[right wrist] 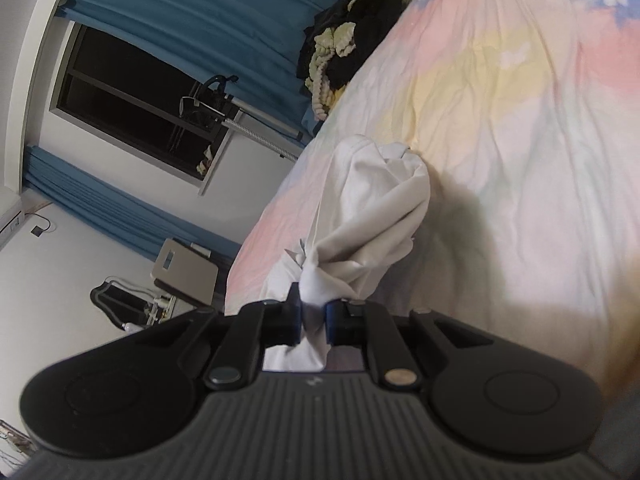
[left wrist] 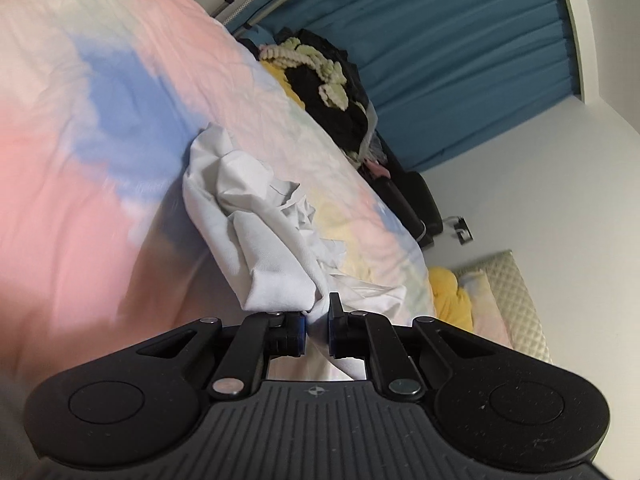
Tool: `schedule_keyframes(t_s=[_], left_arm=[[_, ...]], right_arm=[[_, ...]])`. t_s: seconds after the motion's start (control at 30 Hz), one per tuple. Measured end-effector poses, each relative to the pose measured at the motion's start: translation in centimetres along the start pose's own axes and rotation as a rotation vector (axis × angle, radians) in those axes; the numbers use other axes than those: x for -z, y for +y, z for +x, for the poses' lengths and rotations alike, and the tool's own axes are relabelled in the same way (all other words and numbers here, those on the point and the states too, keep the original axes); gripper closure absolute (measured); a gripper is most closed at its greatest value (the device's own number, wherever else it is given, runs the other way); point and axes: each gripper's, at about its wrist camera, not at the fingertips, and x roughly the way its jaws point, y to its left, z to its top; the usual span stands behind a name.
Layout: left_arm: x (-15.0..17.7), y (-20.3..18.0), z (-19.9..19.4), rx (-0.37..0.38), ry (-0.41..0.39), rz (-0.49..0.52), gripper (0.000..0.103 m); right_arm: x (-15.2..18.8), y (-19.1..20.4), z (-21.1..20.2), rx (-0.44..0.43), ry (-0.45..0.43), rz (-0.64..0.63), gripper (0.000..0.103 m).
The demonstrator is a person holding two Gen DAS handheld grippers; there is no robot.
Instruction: Fold clothes
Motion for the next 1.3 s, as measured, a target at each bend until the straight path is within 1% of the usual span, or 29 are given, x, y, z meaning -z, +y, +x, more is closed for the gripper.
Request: schedule_keyframes(t_s=[0.1,0.13,0.2,0.27,0.33,0.47,0.53,0.6,0.7,0.87,0.93,1.1,1.17,1.23,1.3], left_arm=[[1.6,1.1,-1.5,0.011,0.009,-0.050,0.092],[1.8,1.6,-1.4,0.006,0.001,-0.069,0.092],[1.6,1.6,-1.0,0.000,-0.015,-0.066,0.091],[0.8,1.4,-0.2,0.000,-0.021,-0.064,0.091],[-0.6,1.2,1.6,-0.005,-0.028,-0.091,0.091],[-5.1,0.6,6.0,-0.025,-0.054,-0.124,0.091],[-7.3,0.4,8.2,-0.045,-0.058,-0.119,0.091],[-9.2,0.9,10.3,-0.072,-0.054,-0.136,0.091],[-11.3,2.0,13.0,-0.106,-0.050,-0.163,0.091],[-14.3,4.9,16.8,-0.144,-0.045,-0.205,0.091],[-15.2,6.3,18.2,-0.160,-0.045,-0.218,0.091],[-16.4,8.8,20.8,-0.204,-0.038,-0.189,0.091],[-16.4,9.1,21.3,-0.217,-0.039,-0.161,0.091],[-16.3,8.7,21.3,-0.226,-0.038,-0.114,0.090],[-16.2,8.2,21.1,-0.223,-0.045,-0.072,0.086]], right_arm=[[1.6,-0.9,-2.5,0.004,0.005,0.044,0.091],[2.0,-1.3,-2.9,0.007,0.007,0.067,0.091],[2.2,-1.9,-2.8,0.010,0.014,0.110,0.091],[1.4,-1.9,-1.7,0.025,0.002,0.109,0.091],[0.1,-1.5,0.2,0.055,-0.028,0.113,0.091],[-3.3,-1.1,4.7,0.072,-0.069,0.186,0.091],[-5.3,-1.0,7.0,0.081,-0.080,0.215,0.091],[-7.1,-1.1,9.7,0.100,-0.081,0.234,0.091],[-9.3,-1.3,13.7,0.133,-0.062,0.251,0.090],[-12.1,-2.1,20.5,0.175,0.000,0.224,0.090],[-12.9,-2.7,23.3,0.179,0.023,0.215,0.089],[-13.7,-4.8,28.8,0.193,0.067,0.161,0.088],[-13.6,-5.4,29.9,0.205,0.084,0.126,0.088],[-13.6,-5.6,30.3,0.200,0.091,0.088,0.088],[-13.7,-5.5,30.2,0.181,0.095,0.054,0.085]])
